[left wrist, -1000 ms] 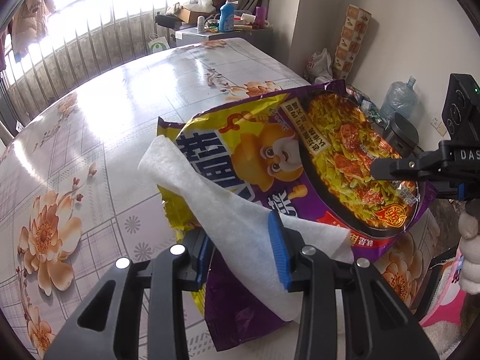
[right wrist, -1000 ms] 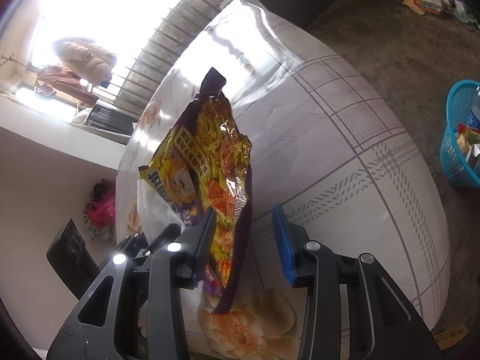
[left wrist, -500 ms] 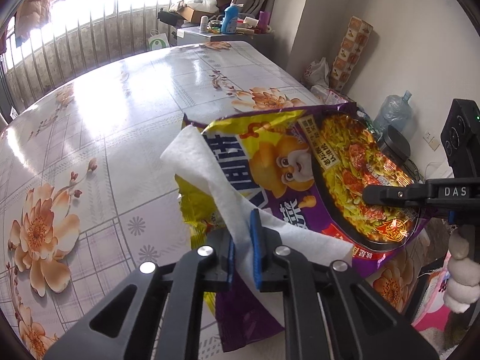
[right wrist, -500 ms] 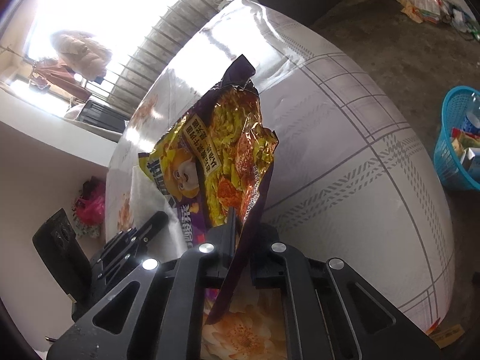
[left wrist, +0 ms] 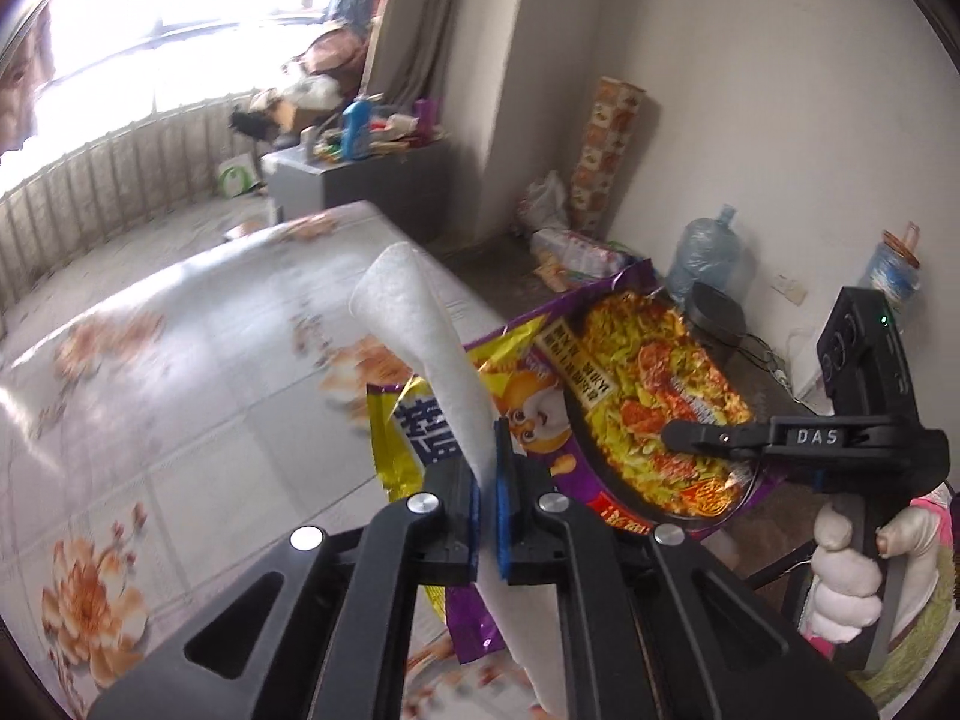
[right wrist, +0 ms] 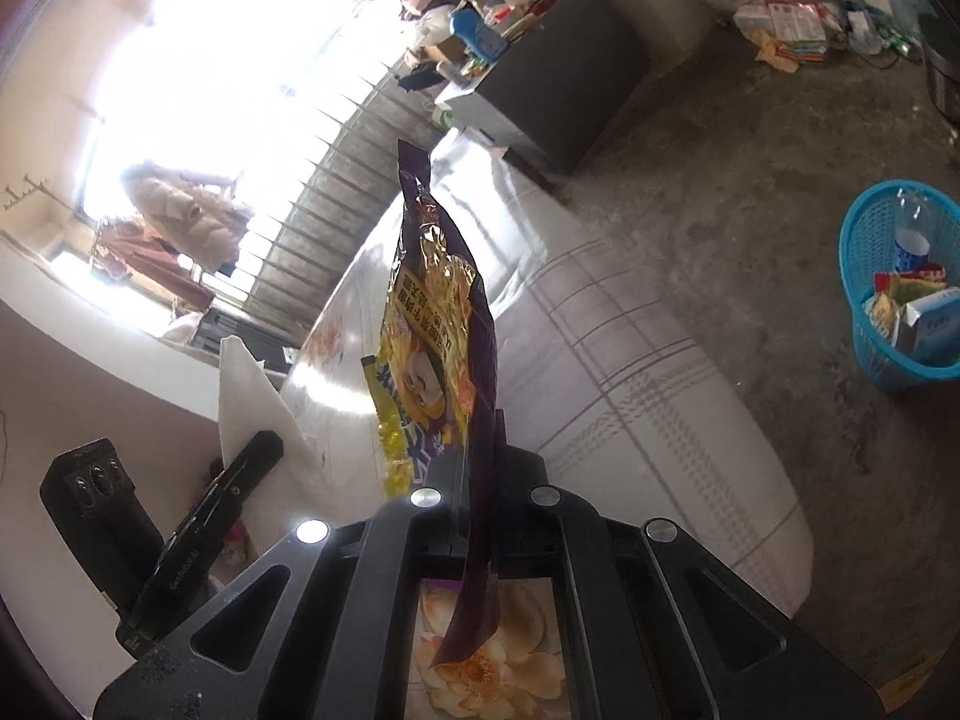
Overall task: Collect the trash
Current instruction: 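Carry the tissue and snack bag over the wastebasket and open both grippers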
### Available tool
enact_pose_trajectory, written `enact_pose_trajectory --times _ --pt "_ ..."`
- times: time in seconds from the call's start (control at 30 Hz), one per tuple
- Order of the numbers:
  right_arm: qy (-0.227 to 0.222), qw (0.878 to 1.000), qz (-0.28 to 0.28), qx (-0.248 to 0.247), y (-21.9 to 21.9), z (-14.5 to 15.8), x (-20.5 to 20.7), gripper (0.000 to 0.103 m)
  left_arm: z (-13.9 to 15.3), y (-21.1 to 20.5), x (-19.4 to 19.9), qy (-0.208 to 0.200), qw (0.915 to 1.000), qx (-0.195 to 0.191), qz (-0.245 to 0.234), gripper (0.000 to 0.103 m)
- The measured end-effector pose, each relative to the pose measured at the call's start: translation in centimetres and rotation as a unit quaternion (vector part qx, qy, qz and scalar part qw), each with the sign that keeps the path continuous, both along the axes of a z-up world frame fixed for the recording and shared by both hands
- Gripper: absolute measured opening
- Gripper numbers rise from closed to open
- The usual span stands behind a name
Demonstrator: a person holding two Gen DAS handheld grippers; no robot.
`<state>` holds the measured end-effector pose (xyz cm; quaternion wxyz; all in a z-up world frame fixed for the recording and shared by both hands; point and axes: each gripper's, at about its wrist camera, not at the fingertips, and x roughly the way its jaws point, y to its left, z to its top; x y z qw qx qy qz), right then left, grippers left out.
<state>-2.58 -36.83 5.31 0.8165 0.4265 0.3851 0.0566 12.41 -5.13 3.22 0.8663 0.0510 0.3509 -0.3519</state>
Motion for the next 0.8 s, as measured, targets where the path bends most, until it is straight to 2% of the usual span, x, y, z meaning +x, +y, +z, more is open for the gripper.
enact_pose_trajectory --times 0.2,0.43,0.57,0.7,0.8 --pt "-0.011 0.996 -0.085 0.031 -6.2 -0.8 -3.6 0.000 1.8 -9.0 -0.6 -0.006 0.9957 -0.009 -0.092 0.003" --pt "-0.001 0.980 -0.193 0.050 -14.3 -3.5 -7.6 0.000 1.0 -21.3 -0.4 0.033 0.9819 0.001 -0.186 0.003" --pt "0.030 0.964 -0.254 0.072 -19.1 -7.3 -8.9 0.000 -1.8 -28.8 1.0 0.068 0.9748 0.021 -0.211 0.004" --pt "0.060 0.946 -0.302 0.101 -23.0 -12.2 -9.0 0.000 -6.7 -36.4 2.6 0.108 0.9659 0.056 -0.228 0.004" --pt "0.081 0.933 -0.330 0.118 -26.0 -15.9 -8.6 0.001 -10.7 -40.6 3.7 0.131 0.9584 0.085 -0.239 0.004"
